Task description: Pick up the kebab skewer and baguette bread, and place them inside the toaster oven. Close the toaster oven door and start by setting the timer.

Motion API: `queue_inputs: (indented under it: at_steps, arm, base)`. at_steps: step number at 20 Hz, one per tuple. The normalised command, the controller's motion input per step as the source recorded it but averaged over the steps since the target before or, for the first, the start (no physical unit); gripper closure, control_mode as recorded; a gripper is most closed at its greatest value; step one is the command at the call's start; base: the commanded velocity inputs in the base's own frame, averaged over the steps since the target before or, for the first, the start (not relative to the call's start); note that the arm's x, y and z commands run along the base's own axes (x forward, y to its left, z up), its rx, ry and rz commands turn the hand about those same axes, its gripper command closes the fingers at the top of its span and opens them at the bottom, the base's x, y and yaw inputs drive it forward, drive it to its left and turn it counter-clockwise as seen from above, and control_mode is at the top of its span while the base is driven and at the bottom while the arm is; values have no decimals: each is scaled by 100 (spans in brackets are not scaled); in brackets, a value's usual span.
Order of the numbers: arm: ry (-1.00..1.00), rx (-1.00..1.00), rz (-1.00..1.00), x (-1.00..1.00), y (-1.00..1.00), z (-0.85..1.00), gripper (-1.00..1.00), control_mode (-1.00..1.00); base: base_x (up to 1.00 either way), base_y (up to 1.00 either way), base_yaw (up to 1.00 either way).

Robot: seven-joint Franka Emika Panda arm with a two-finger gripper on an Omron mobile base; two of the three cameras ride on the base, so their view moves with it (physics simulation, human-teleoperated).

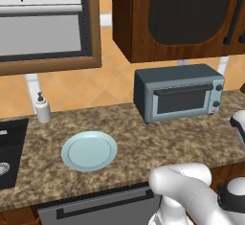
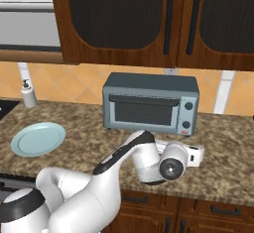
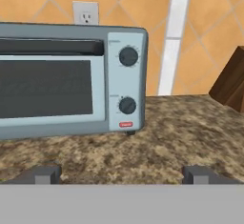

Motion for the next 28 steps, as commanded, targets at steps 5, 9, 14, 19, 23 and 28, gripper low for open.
queue_inputs:
  at_steps: [5, 9, 14, 19, 23, 28]
  arm:
    - [-7, 4, 0, 9, 0, 5, -100, -100]
    - [0, 9, 0, 23, -5, 5, -100, -100]
    - [0, 10, 6, 29, -30, 1, -100, -100]
    - [0, 1, 5, 28, -11, 0, -100, -100]
    - [0, 0, 3, 28, 0, 0, -100, -100]
    - [0, 0, 0, 33, 0, -1, -100, -100]
  base:
    - [0, 0, 0]
    - [0, 0, 0]
    - [0, 0, 0]
    - [0, 0, 0]
    - [0, 0, 0]
    - [0, 0, 0]
